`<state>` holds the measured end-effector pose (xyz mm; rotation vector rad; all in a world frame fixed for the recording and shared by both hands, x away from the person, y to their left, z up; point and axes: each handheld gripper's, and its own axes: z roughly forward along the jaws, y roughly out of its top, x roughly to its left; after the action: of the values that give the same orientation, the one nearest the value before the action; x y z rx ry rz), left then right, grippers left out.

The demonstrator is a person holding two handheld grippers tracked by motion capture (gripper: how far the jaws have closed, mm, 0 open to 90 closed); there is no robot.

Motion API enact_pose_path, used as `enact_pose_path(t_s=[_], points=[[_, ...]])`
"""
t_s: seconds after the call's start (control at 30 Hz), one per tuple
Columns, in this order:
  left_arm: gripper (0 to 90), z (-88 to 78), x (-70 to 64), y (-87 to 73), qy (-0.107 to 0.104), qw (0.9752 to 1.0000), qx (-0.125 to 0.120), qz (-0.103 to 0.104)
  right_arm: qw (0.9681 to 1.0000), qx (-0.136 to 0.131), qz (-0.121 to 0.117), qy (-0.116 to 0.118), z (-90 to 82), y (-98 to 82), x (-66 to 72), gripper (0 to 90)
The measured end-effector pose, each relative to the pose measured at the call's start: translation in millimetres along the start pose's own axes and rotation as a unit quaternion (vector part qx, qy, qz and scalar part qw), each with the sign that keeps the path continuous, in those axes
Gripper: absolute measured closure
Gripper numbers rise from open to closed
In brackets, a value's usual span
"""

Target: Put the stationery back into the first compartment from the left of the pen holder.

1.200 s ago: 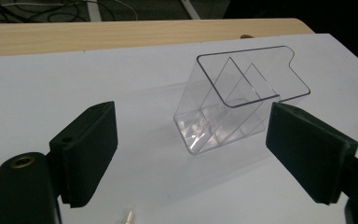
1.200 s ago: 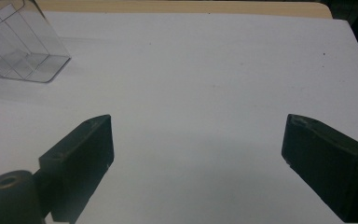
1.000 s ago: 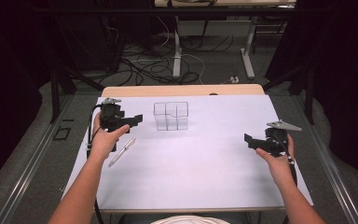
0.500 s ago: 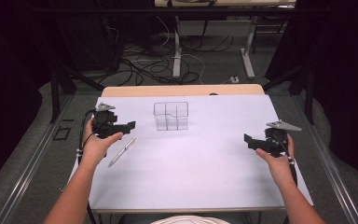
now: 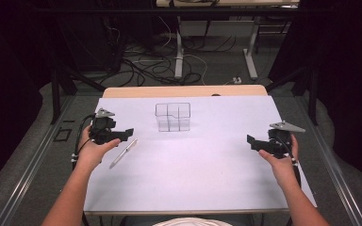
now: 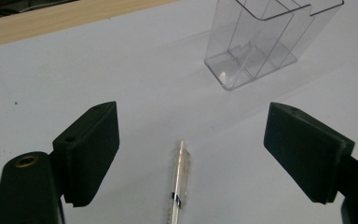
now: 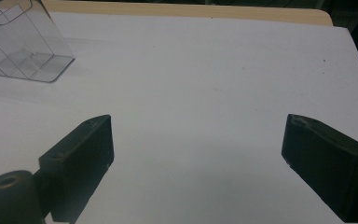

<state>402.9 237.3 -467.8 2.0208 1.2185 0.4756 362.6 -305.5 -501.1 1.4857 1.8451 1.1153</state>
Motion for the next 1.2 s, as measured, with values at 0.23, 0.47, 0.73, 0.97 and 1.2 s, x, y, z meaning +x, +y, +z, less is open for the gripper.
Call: enact_pose_path(t_s=[0.23, 0.47, 0.73, 0.97, 1.2], points=[[22.5, 1.1, 5.0, -7.9, 0.012, 0.9996, 0.021, 0.012, 1.0000, 0.002, 0.000, -0.001, 0.2, 0.2, 1.9, 3.2], [29.9, 5.6, 11.9, -17.9, 0.024, 0.9982, 0.054, 0.011, 0.9999, 0.009, -0.011, 0.002, 2.0, -0.7, 2.7, 0.0], [37.8, 12.0, 14.1, -30.5, 0.023, 0.9956, 0.091, 0.004, 0.9998, 0.012, -0.015, 0.002, 3.1, -1.1, 3.9, 0.0], [40.6, 19.4, 14.3, -39.6, 0.027, 0.9915, 0.124, 0.025, 0.9998, 0.012, -0.012, 0.004, 2.7, -1.1, 3.8, 0.0], [43.6, 23.9, 16.5, -46.6, 0.025, 0.9897, 0.140, 0.018, 0.9998, 0.014, -0.014, 0.006, 2.4, -1.2, 3.4, 0.0]])
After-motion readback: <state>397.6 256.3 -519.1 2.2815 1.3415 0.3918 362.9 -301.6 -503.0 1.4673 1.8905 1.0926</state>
